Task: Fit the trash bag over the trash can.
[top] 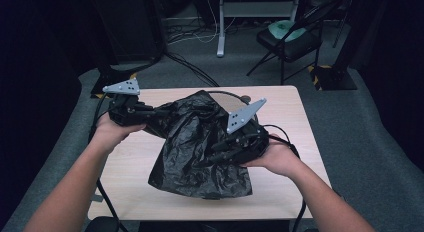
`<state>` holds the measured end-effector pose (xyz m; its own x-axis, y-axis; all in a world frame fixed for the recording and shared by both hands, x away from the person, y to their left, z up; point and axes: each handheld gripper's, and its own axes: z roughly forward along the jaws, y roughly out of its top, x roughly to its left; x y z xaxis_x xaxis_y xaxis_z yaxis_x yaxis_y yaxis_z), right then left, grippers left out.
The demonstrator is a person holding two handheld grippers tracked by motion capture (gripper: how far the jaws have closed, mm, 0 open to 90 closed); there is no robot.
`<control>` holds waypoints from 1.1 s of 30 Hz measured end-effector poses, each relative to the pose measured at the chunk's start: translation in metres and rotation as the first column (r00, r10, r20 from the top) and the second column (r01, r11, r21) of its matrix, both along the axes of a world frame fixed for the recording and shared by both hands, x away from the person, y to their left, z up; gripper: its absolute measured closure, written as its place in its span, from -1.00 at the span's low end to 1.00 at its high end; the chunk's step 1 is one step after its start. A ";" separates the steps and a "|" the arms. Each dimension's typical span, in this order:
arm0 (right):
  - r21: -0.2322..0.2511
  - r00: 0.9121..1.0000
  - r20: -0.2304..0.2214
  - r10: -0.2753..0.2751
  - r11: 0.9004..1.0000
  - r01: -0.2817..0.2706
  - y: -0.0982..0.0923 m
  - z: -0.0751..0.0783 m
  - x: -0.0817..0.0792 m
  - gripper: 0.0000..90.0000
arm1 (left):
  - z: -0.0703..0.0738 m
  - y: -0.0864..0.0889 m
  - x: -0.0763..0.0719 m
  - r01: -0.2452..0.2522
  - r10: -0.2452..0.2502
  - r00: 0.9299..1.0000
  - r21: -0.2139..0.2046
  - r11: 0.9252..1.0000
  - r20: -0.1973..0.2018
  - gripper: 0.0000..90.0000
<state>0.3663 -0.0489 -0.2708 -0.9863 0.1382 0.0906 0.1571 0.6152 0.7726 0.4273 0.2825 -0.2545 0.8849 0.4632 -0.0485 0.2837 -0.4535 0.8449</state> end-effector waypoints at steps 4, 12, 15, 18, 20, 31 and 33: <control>0.008 1.000 -0.003 0.028 1.000 -0.028 0.001 0.001 -0.001 0.59 | 0.000 0.001 0.000 -0.002 0.002 1.000 0.001 1.000 0.000 0.97; 0.060 0.999 -0.005 0.049 0.997 -0.049 -0.004 0.010 -0.001 0.96 | 0.002 0.004 -0.001 -0.007 0.007 1.000 0.001 1.000 0.004 0.97; 0.045 0.999 0.016 0.035 0.998 -0.035 -0.005 0.012 0.000 0.98 | 0.003 0.004 -0.001 -0.008 0.008 1.000 0.004 1.000 0.007 0.97; 0.039 0.999 0.038 0.000 0.999 -0.002 -0.006 0.012 0.005 0.98 | 0.004 0.005 -0.001 -0.014 0.014 1.000 0.005 1.000 0.012 0.97; 0.044 0.999 0.048 -0.026 0.999 0.024 -0.008 0.013 0.009 0.98 | 0.004 0.005 0.000 -0.017 0.017 1.000 0.006 1.000 0.014 0.97; 0.025 0.974 0.098 -0.204 0.979 0.202 -0.025 0.014 0.048 0.99 | 0.004 0.014 0.005 -0.040 0.040 0.999 -0.001 0.999 0.021 0.97; 0.021 0.971 0.105 -0.214 0.977 0.213 -0.026 0.014 0.052 0.99 | 0.005 0.015 0.005 -0.043 0.043 0.999 -0.003 0.999 0.023 0.97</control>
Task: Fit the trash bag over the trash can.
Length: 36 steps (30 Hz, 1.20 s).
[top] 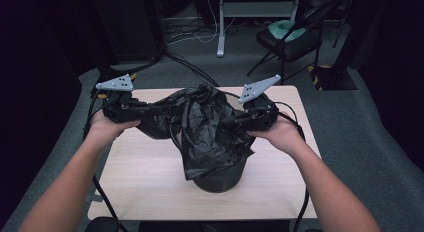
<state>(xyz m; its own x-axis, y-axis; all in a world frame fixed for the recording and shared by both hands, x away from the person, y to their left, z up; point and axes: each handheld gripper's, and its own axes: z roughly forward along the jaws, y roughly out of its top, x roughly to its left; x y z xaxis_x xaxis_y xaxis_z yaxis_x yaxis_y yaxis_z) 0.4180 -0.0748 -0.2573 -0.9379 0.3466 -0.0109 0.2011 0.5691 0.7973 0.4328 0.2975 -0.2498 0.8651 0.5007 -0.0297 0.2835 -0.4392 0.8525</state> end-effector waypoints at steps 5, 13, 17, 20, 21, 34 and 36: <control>0.004 0.999 -0.001 -0.045 0.999 0.045 -0.002 0.000 0.014 0.99 | 0.007 0.009 -0.002 -0.018 0.018 1.000 -0.002 1.000 0.014 0.97; 0.000 0.991 0.009 -0.132 0.991 0.132 -0.001 0.008 0.038 0.99 | 0.019 0.033 -0.010 -0.071 0.071 0.996 -0.009 0.997 0.045 0.97; -0.003 0.989 0.015 -0.146 0.989 0.146 0.002 0.012 0.044 0.99 | 0.021 0.041 -0.010 -0.096 0.096 0.994 -0.019 0.995 0.048 0.97; -0.002 0.989 0.029 -0.144 0.990 0.144 0.009 0.016 0.048 0.99 | 0.023 0.052 -0.009 -0.135 0.136 0.989 -0.029 0.990 0.053 0.97; -0.002 0.989 0.029 -0.144 0.990 0.144 0.009 0.016 0.048 0.99 | 0.023 0.052 -0.009 -0.135 0.136 0.989 -0.029 0.990 0.053 0.97; 0.002 0.987 0.070 -0.147 0.989 0.147 0.028 0.025 0.055 0.98 | 0.029 0.077 -0.015 -0.190 0.193 0.979 -0.049 0.981 0.067 0.97; 0.001 0.987 0.068 -0.148 0.989 0.148 0.029 0.026 0.055 0.98 | 0.030 0.078 -0.016 -0.192 0.194 0.978 -0.046 0.980 0.070 0.97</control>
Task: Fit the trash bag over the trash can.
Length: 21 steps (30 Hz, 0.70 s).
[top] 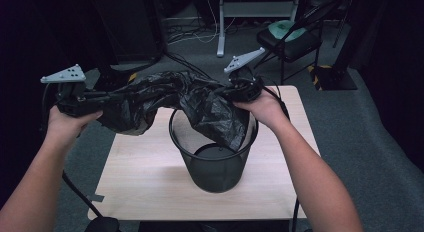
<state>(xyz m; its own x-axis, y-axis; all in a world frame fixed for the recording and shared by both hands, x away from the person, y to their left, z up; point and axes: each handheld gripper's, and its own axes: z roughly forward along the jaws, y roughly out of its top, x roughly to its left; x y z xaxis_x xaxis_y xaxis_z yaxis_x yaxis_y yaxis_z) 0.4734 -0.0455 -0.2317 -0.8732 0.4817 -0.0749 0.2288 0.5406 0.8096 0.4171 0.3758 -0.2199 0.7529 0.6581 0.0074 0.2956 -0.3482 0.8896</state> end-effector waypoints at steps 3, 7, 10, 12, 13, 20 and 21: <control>-0.008 1.000 0.009 0.001 1.000 -0.001 0.004 0.000 0.001 0.98 | 0.002 0.001 -0.001 -0.003 0.003 1.000 -0.005 1.000 0.004 0.97; -0.019 1.000 0.020 0.001 1.000 0.000 0.007 0.000 0.001 0.98 | 0.002 0.001 -0.002 0.003 -0.003 1.000 -0.003 1.000 0.005 0.97; -0.030 1.000 0.015 0.007 1.000 -0.007 0.008 -0.002 0.000 0.97 | 0.000 -0.003 -0.003 0.015 -0.015 1.000 -0.002 1.000 0.004 0.97; -0.028 1.000 0.007 0.010 1.000 -0.010 0.008 -0.003 -0.001 0.91 | -0.001 -0.005 -0.004 0.025 -0.025 1.000 -0.002 1.000 0.004 0.97; -0.029 1.000 -0.002 0.016 0.999 -0.016 0.007 -0.004 -0.002 0.84 | -0.002 -0.009 -0.004 0.038 -0.038 0.999 -0.002 0.999 0.006 0.97; -0.057 0.999 -0.041 0.014 0.998 -0.016 0.003 -0.012 -0.008 0.54 | -0.005 -0.020 -0.006 0.070 -0.070 0.997 0.002 0.998 0.012 0.97; -0.056 0.999 -0.044 0.014 0.998 -0.016 -0.001 -0.013 -0.011 0.47 | -0.005 -0.023 -0.006 0.079 -0.079 0.997 0.003 0.997 0.011 0.97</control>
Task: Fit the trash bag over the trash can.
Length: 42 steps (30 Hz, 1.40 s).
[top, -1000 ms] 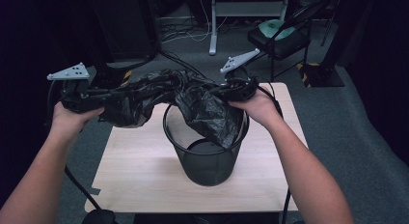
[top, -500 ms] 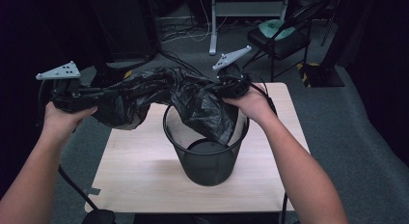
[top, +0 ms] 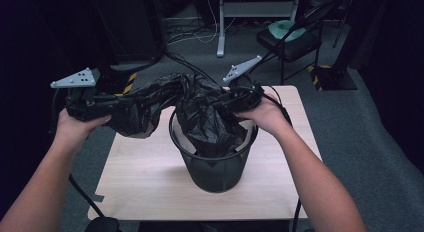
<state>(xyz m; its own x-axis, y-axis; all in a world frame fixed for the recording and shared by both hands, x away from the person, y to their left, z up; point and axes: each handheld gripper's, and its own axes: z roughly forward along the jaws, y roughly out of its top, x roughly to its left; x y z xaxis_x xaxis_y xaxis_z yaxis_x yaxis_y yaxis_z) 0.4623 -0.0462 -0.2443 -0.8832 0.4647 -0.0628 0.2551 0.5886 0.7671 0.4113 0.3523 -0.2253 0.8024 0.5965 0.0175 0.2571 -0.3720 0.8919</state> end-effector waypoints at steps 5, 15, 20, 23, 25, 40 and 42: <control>0.023 0.999 -0.028 0.022 0.999 -0.022 -0.009 -0.002 -0.007 0.38 | -0.001 -0.010 0.001 0.025 -0.025 1.000 0.006 1.000 0.000 0.97; 0.048 0.999 -0.024 0.047 0.998 -0.046 -0.017 -0.003 -0.020 0.27 | -0.006 -0.032 0.006 0.072 -0.072 0.997 0.016 0.997 -0.013 0.97; 0.075 0.999 -0.023 0.036 0.997 -0.034 -0.020 0.000 -0.023 0.06 | -0.009 -0.048 0.007 0.107 -0.106 0.994 0.028 0.994 -0.019 0.97; 0.086 0.999 -0.022 0.033 0.996 -0.031 -0.019 0.001 -0.024 0.01 | -0.011 -0.058 0.009 0.127 -0.127 0.992 0.029 0.991 -0.023 0.97; 0.093 0.999 -0.021 0.037 0.995 -0.035 -0.018 0.001 -0.024 -0.03 | -0.013 -0.067 0.010 0.145 -0.145 0.989 0.028 0.989 -0.029 0.97; 0.105 0.992 -0.004 0.124 0.987 -0.123 0.007 0.002 -0.031 -0.10 | -0.021 -0.106 0.014 0.225 -0.223 0.974 0.029 0.974 -0.047 0.96; 0.104 0.992 -0.005 0.128 0.987 -0.127 0.008 0.002 -0.031 -0.10 | -0.022 -0.108 0.014 0.228 -0.227 0.973 0.030 0.973 -0.048 0.96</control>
